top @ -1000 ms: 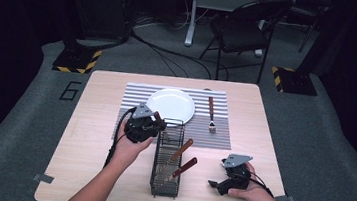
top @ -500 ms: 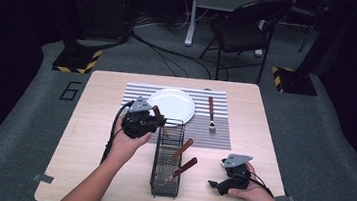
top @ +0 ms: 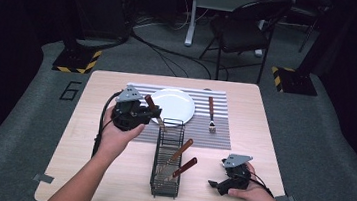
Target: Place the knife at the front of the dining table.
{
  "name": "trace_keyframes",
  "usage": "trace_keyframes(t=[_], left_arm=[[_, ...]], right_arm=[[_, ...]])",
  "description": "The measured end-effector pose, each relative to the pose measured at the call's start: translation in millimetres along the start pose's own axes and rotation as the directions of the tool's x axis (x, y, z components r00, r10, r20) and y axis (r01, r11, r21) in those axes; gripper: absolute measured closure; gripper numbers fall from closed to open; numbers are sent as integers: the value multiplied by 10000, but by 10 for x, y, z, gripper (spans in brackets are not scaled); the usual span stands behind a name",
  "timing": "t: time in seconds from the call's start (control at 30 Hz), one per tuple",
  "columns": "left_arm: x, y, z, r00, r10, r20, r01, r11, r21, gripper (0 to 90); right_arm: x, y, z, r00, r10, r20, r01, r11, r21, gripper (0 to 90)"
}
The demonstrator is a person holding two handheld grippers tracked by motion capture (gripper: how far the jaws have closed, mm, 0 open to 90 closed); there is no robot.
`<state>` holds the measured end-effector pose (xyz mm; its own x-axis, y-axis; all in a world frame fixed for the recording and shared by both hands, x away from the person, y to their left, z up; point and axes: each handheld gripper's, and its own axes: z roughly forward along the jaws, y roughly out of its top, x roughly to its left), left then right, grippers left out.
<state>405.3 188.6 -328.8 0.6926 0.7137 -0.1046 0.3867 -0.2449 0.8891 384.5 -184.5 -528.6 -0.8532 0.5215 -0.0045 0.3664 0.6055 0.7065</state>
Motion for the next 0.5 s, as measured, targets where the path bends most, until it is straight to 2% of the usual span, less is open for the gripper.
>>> trace_keyframes(t=[0.2,0.4,0.5], left_arm=[[51,154,-192,9999,23,-123,-24,9999,-108,799],[119,221,-320,9997,-236,-100,233,9994,-274,799],[140,241,-353,9996,-244,-131,240,9993,-295,799]], right_arm=[[0,0,0,10000,0,0,0,10000,0,0],[0,0,0,10000,1,1,-1,10000,-1,0],[0,0,0,10000,0,0,0,10000,0,0]])
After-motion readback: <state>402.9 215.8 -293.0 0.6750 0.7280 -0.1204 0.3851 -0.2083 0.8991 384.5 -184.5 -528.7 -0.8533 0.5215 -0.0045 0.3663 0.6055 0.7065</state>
